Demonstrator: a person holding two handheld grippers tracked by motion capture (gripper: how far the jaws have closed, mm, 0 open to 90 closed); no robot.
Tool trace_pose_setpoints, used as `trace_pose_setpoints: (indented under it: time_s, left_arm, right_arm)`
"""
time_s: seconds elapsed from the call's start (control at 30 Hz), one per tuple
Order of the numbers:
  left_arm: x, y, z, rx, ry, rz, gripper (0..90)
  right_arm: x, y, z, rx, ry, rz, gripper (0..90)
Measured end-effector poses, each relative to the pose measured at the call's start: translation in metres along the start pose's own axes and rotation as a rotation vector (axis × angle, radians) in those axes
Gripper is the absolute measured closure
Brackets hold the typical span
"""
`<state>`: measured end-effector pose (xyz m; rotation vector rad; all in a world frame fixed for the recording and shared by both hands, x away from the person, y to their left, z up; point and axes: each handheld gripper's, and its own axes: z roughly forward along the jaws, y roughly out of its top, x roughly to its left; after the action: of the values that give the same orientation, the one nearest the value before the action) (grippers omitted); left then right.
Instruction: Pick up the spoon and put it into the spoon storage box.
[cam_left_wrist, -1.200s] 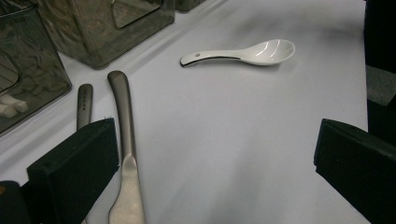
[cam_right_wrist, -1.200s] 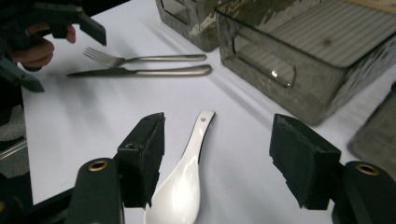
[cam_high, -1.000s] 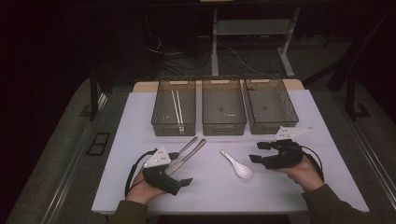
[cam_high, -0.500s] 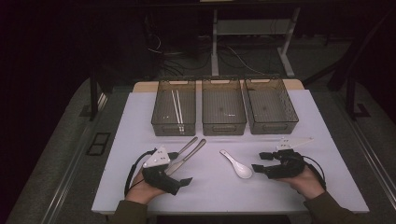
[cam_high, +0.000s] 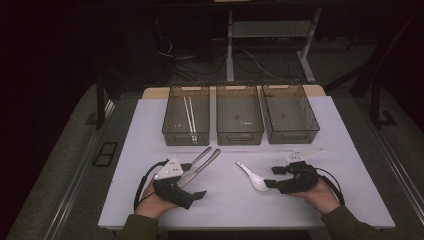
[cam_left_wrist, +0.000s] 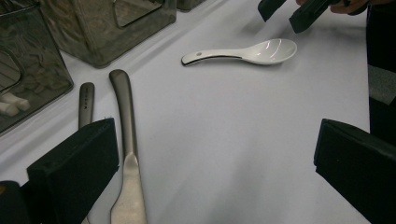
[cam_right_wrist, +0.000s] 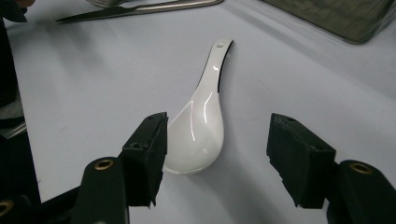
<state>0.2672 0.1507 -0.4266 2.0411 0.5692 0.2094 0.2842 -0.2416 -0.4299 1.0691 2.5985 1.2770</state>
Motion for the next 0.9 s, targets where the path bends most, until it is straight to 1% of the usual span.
trace_pose_setpoints:
  time_s: [0.1,0.13,0.17,0.43,0.47,0.6,0.9]
  left_arm:
    - [0.000,0.000,0.000,-0.001,-0.001,-0.002,0.0]
    - [0.000,0.000,0.001,0.005,-0.002,0.003,0.0]
    - [0.001,0.000,0.001,0.007,-0.002,0.008,0.0]
    - [0.000,-0.001,0.002,0.012,-0.003,-0.001,0.0]
    - [0.000,-0.001,0.002,0.010,-0.004,-0.001,0.0]
    - [0.000,-0.001,0.002,0.009,-0.004,-0.002,0.0]
    - [0.001,-0.001,0.002,0.009,-0.004,-0.001,0.0]
  right_arm:
    - [0.001,0.000,0.003,0.014,0.001,0.000,38.2]
    - [0.002,0.000,0.004,0.012,0.003,-0.004,38.2]
    - [0.002,0.001,0.005,0.020,0.003,-0.005,38.4]
    - [0.003,0.001,0.014,0.043,0.010,-0.007,38.9]
    - [0.003,0.001,0.015,0.046,0.009,-0.014,39.0]
    - [0.004,0.001,0.018,0.056,0.012,-0.018,39.4]
    - [0.006,0.000,0.023,0.088,0.017,-0.030,43.9]
